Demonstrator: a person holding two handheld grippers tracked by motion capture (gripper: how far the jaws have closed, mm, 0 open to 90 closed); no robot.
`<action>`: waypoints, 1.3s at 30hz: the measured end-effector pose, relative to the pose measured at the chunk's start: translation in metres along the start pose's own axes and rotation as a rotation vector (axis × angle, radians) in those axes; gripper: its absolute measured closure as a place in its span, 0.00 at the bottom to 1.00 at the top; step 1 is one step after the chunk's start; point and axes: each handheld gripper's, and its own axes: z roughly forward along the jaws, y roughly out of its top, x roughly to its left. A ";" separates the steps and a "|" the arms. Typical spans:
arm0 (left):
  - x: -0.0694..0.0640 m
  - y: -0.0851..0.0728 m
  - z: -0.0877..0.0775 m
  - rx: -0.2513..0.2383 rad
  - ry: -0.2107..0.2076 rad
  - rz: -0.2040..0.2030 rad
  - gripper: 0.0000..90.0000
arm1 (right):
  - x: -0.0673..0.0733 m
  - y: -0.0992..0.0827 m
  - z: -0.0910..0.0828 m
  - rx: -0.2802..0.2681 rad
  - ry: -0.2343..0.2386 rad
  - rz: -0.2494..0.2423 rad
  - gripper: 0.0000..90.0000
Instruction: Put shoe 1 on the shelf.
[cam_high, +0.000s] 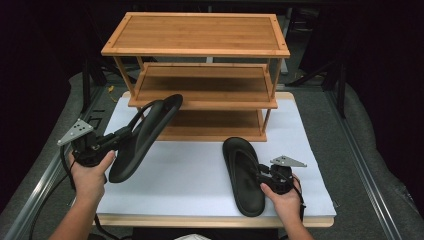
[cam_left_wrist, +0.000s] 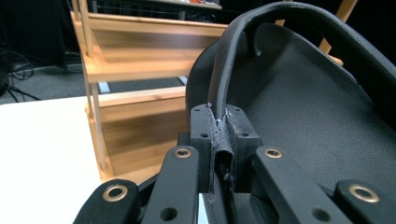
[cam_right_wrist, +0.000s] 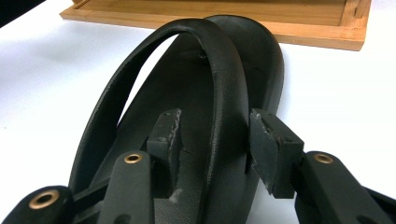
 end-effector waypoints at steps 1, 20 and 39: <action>0.001 0.002 0.002 -0.006 0.006 -0.001 0.93 | 0.000 0.000 0.000 0.001 -0.001 -0.001 0.60; 0.018 0.046 0.053 -0.055 0.139 -0.029 0.93 | 0.000 0.000 0.000 -0.006 0.002 0.007 0.60; 0.016 0.075 0.129 -0.073 0.255 -0.083 0.92 | -0.002 0.000 -0.002 -0.016 0.008 0.011 0.60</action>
